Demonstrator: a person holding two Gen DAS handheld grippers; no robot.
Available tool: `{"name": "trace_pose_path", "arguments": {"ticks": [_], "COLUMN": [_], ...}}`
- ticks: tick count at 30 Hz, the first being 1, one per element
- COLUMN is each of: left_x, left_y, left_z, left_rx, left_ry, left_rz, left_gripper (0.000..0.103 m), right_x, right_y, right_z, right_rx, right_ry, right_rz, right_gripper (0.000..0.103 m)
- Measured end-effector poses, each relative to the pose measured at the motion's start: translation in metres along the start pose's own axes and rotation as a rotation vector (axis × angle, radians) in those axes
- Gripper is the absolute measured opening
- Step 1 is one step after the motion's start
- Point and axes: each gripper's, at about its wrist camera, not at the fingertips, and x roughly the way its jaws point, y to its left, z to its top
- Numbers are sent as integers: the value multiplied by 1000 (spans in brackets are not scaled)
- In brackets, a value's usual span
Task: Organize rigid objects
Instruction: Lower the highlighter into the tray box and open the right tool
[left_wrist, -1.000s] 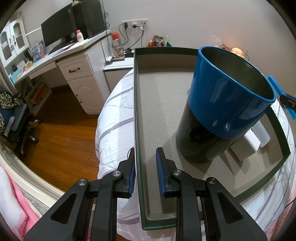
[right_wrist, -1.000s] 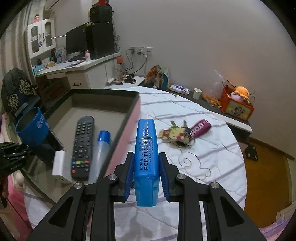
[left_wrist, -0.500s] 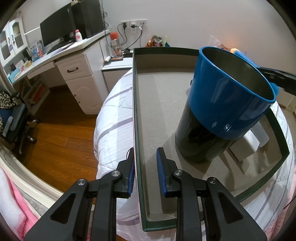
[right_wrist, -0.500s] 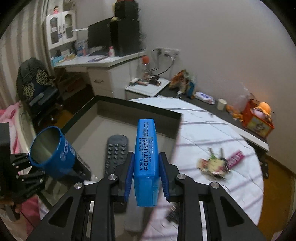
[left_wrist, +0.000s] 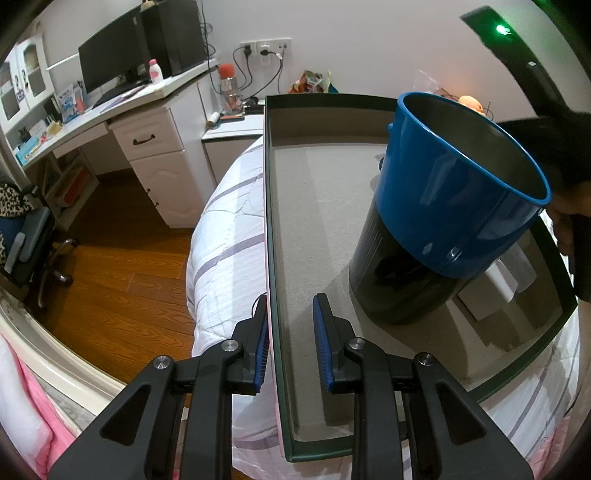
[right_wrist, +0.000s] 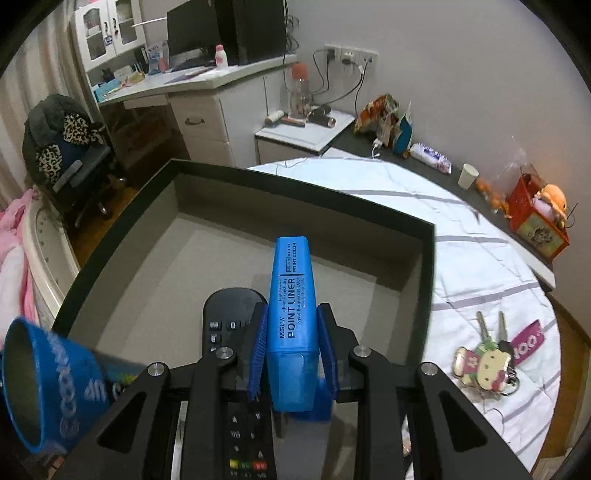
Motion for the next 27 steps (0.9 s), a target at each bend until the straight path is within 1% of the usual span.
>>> {"name": "trace_pose_path", "arguments": {"ticks": [2,6,8,10,13,16,27], "left_x": [0,1,0,1,0,0,0], "left_y": [0,0,0,0,0,0,0], "left_z": [0,1,1,1,0,0,0], "left_rx": [0,0,-1,-1,-1,-1,-4], "left_ry": [1,1,1,1,1,1,5], "left_rz": [-2,-1,-2,0,-1,-1,7], "left_gripper": [23,23,23,23,23,23,23], "right_x": [0,4,6,3,-5,-18,-43], "right_y": [0,0,-1,-2,-3,-3,-11], "right_z": [3,7,7,4,1,-7,-30], "right_rx": [0,11,20,30,19,12,9], "right_ry": [-4,5,9,3,-15,-31,-48], "right_rz": [-11,3,-8,4,-20,-17,-32], "right_gripper": [27,27,27,27,27,28,28]}}
